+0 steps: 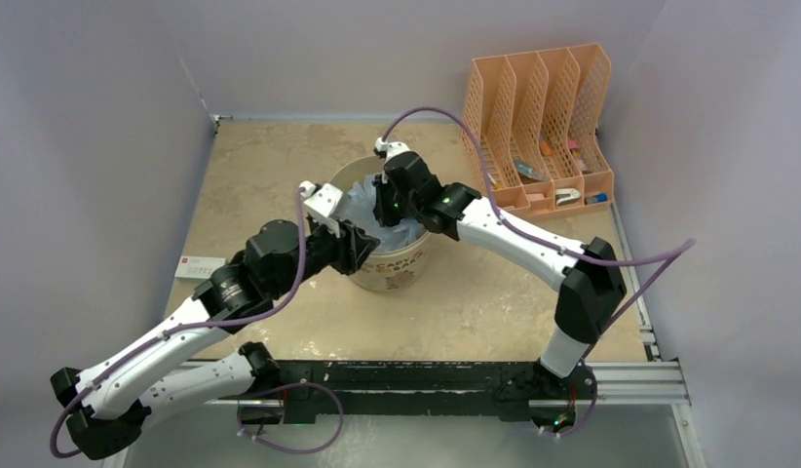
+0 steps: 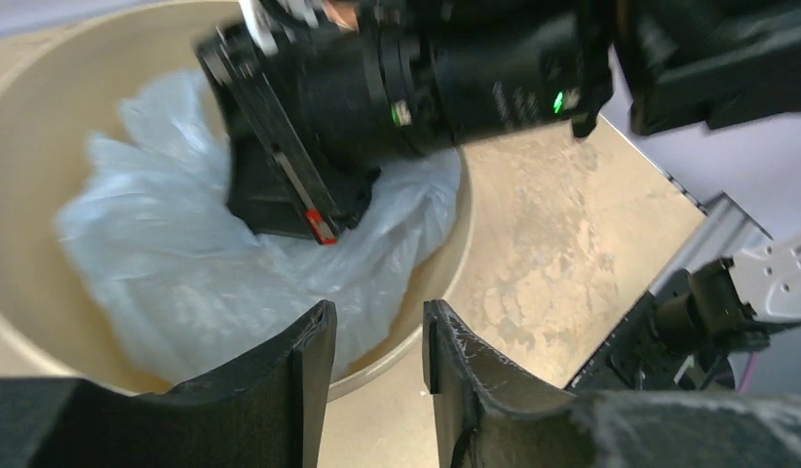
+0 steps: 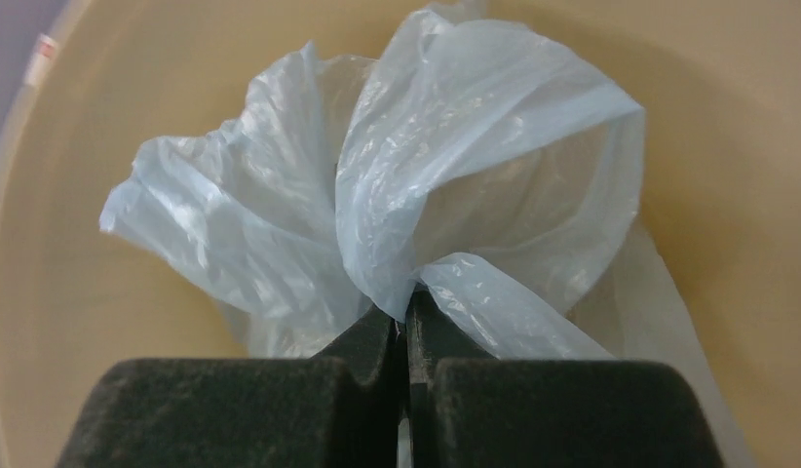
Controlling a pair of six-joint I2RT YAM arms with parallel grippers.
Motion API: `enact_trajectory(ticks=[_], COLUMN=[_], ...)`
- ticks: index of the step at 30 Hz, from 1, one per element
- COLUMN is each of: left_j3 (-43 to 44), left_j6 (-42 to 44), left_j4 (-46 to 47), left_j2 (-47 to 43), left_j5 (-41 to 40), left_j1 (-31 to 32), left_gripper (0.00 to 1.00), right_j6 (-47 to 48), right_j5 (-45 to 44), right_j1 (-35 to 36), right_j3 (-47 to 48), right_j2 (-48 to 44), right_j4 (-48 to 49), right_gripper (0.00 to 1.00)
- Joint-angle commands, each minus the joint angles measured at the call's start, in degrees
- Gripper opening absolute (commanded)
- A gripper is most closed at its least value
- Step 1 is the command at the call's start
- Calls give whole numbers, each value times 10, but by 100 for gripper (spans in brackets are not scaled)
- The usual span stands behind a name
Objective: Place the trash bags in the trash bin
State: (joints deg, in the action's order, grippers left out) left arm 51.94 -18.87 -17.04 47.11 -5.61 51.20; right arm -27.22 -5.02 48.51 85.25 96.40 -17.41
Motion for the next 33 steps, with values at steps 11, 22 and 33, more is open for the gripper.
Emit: enact_trajectory(ticks=[11,22,33], left_j3=[75,60,72], left_j6=[-1,2,10], left_j4=[-109,-89,-81], left_j2=[19,52,56], left_j5=[70,202,302], left_j1=[-200,-307,-307], left_gripper=[55,65,66], right_j6=[69,114,239], right_j5=[-72,-85,-72], right_j1=[18,17,10], right_j3=[71,-30,-125], right_j2=[140,134,20], right_j4=[-56,-64,-92], right_gripper=[0,0,0])
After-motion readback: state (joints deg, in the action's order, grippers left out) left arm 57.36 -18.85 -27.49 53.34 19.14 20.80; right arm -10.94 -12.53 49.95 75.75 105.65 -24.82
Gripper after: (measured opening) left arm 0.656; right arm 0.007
